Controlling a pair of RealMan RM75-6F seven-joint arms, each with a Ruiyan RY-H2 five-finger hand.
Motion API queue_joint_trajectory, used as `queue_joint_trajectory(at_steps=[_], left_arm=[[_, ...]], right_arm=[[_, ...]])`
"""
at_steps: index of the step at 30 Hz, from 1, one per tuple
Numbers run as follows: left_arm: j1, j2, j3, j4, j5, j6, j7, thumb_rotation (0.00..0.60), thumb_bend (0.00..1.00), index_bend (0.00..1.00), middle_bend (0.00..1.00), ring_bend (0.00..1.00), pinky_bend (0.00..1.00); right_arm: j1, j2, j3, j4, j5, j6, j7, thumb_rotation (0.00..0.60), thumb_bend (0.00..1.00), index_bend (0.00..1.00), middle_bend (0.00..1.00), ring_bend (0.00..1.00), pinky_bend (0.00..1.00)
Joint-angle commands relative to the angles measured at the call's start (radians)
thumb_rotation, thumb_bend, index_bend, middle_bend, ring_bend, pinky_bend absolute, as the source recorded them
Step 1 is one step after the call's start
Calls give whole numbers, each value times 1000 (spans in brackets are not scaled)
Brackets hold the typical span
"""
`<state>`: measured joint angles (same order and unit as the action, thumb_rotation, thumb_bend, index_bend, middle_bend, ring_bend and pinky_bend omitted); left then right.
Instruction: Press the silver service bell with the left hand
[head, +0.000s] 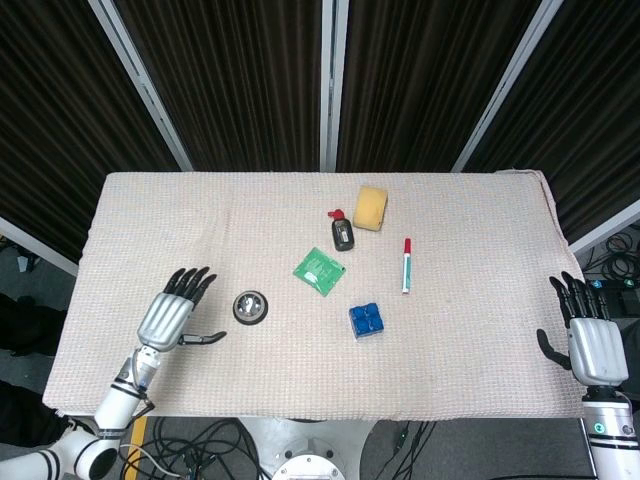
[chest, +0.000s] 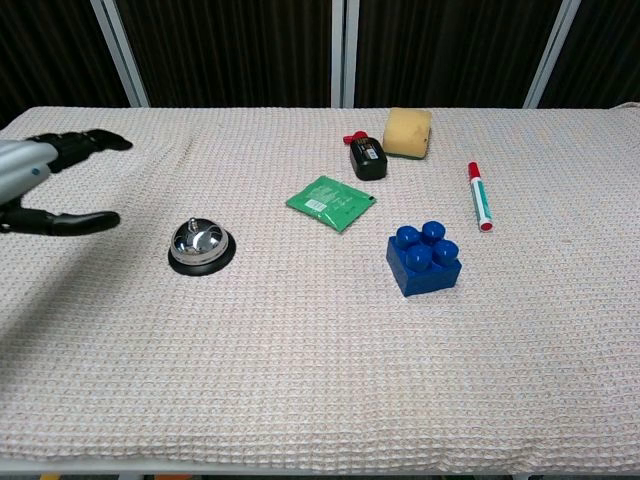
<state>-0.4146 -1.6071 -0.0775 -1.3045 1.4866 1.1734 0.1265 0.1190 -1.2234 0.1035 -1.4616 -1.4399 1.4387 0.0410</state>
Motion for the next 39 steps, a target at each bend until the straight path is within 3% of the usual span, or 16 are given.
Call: queue_joint_trajectory(at_steps=[1, 13, 25, 35, 39], left_arm=[[-41, -100, 14, 106, 13, -39, -59, 77, 0, 0, 0, 0, 0], [-91, -243, 26, 258, 57, -27, -153, 75, 0, 0, 0, 0, 0], [-88, -308, 57, 383, 30, -76, -180, 76, 0, 0, 0, 0, 0], [-109, -289, 20, 343, 38, -18, -152, 74, 0, 0, 0, 0, 0], [-104, -285, 36, 340, 22, -54, -138, 73, 0, 0, 0, 0, 0]], right_arm=[[2, -1, -1, 0, -2, -3, 1, 600, 290, 0, 0, 0, 0], [5, -2, 0, 10, 3, -12, 11, 600, 289, 0, 0, 0, 0], [6, -2, 0, 10, 3, -14, 12, 600, 289, 0, 0, 0, 0], [6, -1, 1, 10, 3, -12, 17, 600, 288, 0, 0, 0, 0], [6, -1, 1, 10, 3, -13, 17, 600, 288, 0, 0, 0, 0]])
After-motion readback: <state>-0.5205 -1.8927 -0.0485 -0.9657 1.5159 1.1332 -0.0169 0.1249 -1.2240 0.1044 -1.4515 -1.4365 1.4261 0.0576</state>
